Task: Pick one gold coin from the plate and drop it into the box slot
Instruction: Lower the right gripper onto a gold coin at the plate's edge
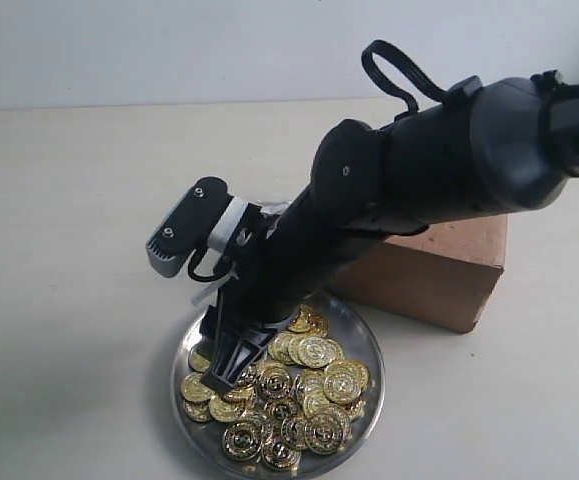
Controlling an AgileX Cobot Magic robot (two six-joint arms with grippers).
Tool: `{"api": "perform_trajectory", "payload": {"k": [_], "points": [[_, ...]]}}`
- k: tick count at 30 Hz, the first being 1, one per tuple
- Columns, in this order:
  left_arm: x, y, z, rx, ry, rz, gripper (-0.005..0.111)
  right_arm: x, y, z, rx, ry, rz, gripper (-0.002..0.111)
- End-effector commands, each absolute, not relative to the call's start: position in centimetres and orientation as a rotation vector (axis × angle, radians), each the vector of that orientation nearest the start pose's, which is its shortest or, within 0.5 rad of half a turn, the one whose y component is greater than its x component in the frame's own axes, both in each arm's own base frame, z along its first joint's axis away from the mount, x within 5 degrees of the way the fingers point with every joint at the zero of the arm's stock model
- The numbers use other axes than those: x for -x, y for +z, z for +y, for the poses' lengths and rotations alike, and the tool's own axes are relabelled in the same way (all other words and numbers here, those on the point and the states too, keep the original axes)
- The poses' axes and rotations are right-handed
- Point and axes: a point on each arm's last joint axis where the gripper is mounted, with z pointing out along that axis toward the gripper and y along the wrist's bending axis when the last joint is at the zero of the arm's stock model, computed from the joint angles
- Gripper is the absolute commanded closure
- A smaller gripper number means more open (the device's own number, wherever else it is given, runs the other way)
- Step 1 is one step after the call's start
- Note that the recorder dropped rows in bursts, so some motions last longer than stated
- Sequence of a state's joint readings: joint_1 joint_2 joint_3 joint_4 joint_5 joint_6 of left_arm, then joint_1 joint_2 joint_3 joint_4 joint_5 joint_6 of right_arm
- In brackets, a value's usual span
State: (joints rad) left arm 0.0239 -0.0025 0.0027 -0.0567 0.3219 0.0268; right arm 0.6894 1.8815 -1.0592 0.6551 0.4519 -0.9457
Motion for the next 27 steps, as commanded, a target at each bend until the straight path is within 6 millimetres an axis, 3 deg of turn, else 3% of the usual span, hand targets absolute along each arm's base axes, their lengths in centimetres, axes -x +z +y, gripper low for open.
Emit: {"api": "perform_trajectory", "payload": {"k": [1, 7, 19, 27], "points": [[-5.4, 18.5, -0.1, 0.040, -0.031, 1.799, 0.107, -27.0, 14.2, 25.2, 1.346, 0.449, 2.322, 0.058], [-5.4, 18.5, -0.1, 0.040, -0.031, 1.799, 0.107, -26.8, 13.1, 25.2, 1.345, 0.464, 2.375, 0.058], [-5.4, 18.5, -0.1, 0.040, -0.031, 1.799, 0.107, -25.9, 12.9, 25.1, 1.424, 0.527, 2.429, 0.058], [-5.4, 18.5, -0.1, 0.040, -0.031, 1.799, 0.107, -24.5, 12.9, 24.8, 1.694, 0.610, 2.381, 0.058]]}}
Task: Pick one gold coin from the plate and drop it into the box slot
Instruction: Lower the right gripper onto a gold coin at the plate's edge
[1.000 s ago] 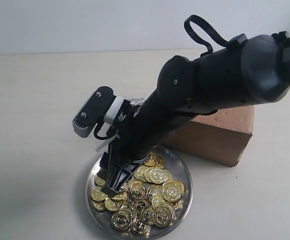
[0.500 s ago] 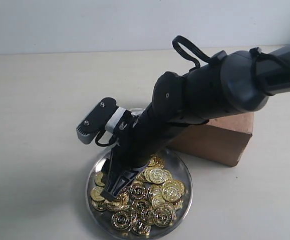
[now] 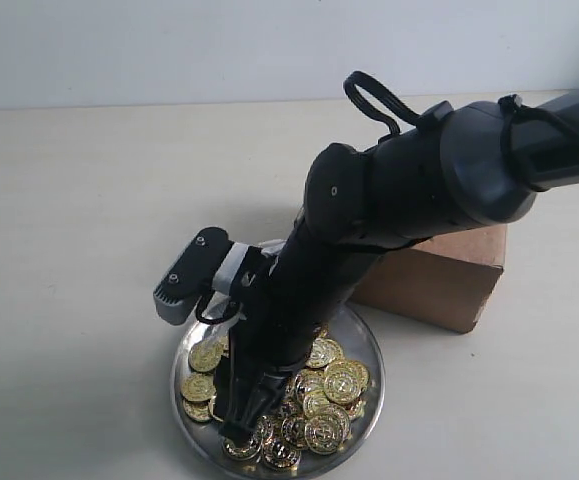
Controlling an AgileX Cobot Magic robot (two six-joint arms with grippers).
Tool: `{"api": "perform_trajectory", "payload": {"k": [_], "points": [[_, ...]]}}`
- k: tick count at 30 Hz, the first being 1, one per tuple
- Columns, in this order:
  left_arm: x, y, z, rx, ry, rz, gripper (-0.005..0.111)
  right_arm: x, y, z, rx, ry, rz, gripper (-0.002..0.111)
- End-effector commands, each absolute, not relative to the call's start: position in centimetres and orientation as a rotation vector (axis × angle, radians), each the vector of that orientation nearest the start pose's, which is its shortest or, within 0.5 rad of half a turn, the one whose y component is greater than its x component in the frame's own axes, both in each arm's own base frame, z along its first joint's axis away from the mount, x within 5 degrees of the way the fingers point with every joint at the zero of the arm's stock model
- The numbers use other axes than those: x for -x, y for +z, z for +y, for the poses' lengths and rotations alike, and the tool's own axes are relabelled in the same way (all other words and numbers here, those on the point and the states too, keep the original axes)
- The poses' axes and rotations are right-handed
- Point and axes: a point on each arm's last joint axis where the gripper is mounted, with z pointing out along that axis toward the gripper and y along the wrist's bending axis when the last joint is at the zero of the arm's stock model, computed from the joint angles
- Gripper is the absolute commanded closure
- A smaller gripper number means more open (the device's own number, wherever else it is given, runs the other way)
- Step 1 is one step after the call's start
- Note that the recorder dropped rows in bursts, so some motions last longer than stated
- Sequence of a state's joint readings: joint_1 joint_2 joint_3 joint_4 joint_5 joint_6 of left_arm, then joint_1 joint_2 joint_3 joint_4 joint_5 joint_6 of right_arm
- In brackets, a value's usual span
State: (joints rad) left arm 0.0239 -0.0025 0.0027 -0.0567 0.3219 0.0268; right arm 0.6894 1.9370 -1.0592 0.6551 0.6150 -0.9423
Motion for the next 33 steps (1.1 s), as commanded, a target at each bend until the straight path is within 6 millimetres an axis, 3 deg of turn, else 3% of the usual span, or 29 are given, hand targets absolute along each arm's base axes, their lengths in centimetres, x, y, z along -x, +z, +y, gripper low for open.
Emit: {"api": "perform_trajectory", "payload": {"k": [1, 4, 10, 21, 33], "points": [[-5.4, 18.5, -0.1, 0.040, -0.031, 1.799, 0.107, -24.3, 12.9, 24.8, 1.722, 0.619, 2.372, 0.058], [-5.4, 18.5, -0.1, 0.040, -0.031, 1.799, 0.107, -24.0, 12.9, 24.8, 1.785, 0.633, 2.346, 0.058], [-5.4, 18.5, -0.1, 0.040, -0.031, 1.799, 0.107, -22.8, 12.5, 25.5, 1.964, 0.503, 2.263, 0.058], [-5.4, 18.5, -0.1, 0.040, -0.031, 1.799, 0.107, -22.8, 12.4, 26.0, 1.953, 0.364, 2.244, 0.058], [-5.4, 18.5, -0.1, 0.040, -0.031, 1.799, 0.107, -22.8, 12.4, 26.0, 1.922, 0.365, 2.268, 0.058]]}}
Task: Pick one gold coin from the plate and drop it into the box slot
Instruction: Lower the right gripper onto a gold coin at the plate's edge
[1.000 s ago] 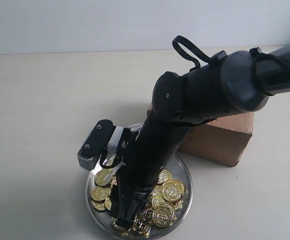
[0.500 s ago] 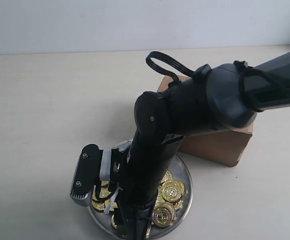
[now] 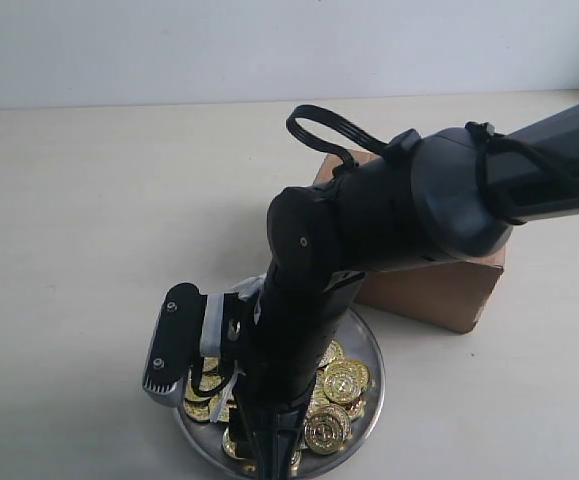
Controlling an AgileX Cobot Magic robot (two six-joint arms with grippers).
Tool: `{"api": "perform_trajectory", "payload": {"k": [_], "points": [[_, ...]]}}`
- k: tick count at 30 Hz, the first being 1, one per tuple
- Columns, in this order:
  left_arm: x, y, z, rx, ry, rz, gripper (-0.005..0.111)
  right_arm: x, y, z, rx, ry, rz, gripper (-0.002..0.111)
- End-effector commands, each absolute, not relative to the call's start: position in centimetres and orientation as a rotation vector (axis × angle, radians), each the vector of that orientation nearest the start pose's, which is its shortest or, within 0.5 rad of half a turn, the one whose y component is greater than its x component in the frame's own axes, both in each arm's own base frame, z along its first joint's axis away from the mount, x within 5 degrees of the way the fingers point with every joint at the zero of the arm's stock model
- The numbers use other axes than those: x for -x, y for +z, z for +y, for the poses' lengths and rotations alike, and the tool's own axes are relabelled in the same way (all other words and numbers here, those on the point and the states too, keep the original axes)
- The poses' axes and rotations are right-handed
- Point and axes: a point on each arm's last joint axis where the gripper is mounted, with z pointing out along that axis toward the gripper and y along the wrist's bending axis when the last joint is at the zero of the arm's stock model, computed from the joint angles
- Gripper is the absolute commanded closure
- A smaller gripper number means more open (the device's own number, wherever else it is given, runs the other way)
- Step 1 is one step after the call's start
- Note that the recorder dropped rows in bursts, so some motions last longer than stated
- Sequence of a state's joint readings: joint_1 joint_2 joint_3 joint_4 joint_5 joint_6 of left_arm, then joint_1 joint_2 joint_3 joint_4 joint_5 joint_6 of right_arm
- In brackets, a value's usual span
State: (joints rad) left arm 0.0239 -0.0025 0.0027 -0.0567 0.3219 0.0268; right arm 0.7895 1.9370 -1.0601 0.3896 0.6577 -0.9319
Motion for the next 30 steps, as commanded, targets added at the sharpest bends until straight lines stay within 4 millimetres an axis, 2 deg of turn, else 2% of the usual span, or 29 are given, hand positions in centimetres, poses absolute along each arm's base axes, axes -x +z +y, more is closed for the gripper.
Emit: {"api": "perform_trajectory", "payload": {"k": [1, 8, 18, 23, 30], "points": [[-5.41, 18.46, -0.07, 0.040, -0.031, 1.799, 0.107, -22.82, 12.36, 26.00, 1.903, 0.367, 2.287, 0.058], [-5.41, 18.46, -0.07, 0.040, -0.031, 1.799, 0.107, -22.74, 12.35, 25.95, 1.861, 0.375, 2.341, 0.058], [-5.41, 18.46, -0.07, 0.040, -0.031, 1.799, 0.107, -22.95, 12.37, 26.06, 1.842, 0.365, 2.325, 0.058], [-5.41, 18.46, -0.07, 0.040, -0.031, 1.799, 0.107, -22.50, 12.33, 25.82, 1.944, 0.380, 2.300, 0.058], [-5.41, 18.46, -0.07, 0.040, -0.031, 1.799, 0.107, -22.69, 12.30, 25.75, 1.960, 0.348, 2.276, 0.058]]}}
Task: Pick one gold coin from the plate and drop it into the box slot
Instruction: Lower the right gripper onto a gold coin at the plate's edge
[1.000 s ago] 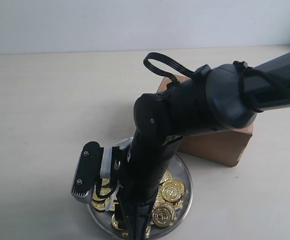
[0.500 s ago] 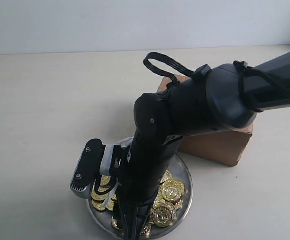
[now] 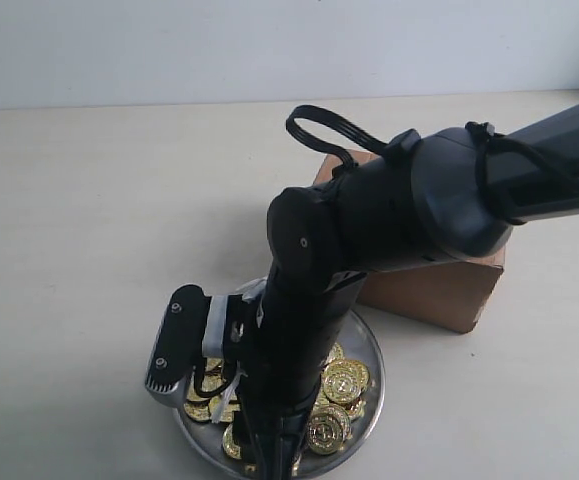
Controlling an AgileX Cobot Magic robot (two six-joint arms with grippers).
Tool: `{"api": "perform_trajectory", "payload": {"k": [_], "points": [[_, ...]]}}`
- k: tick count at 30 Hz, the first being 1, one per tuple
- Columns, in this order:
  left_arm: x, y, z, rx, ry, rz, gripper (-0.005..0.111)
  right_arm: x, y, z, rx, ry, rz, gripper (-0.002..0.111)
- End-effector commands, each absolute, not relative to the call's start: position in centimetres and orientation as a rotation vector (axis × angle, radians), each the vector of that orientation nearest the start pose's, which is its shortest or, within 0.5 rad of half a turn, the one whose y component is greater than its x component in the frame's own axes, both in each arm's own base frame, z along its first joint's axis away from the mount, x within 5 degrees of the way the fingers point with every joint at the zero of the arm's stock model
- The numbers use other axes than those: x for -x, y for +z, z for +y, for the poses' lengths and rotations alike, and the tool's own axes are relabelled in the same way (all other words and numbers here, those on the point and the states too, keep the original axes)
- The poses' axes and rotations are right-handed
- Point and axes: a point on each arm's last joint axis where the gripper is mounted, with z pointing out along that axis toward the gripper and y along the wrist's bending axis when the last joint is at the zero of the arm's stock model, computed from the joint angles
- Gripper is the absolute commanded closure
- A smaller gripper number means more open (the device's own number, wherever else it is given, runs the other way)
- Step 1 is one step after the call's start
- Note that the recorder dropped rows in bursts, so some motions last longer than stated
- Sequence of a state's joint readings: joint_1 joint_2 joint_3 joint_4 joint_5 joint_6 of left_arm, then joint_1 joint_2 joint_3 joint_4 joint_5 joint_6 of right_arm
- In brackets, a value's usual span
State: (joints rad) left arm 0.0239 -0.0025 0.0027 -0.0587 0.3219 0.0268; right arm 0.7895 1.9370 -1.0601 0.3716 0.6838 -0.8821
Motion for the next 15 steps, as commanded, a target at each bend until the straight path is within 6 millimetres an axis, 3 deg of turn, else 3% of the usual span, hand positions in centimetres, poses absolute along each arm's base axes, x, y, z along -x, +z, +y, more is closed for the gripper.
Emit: {"api": "perform_trajectory", "payload": {"k": [1, 15], "points": [[-5.41, 18.46, -0.07, 0.040, -0.031, 1.799, 0.107, -22.69, 12.30, 25.74, 1.962, 0.346, 2.274, 0.058], [-5.41, 18.46, -0.07, 0.040, -0.031, 1.799, 0.107, -22.67, 12.30, 25.75, 1.960, 0.350, 2.277, 0.058]]}}
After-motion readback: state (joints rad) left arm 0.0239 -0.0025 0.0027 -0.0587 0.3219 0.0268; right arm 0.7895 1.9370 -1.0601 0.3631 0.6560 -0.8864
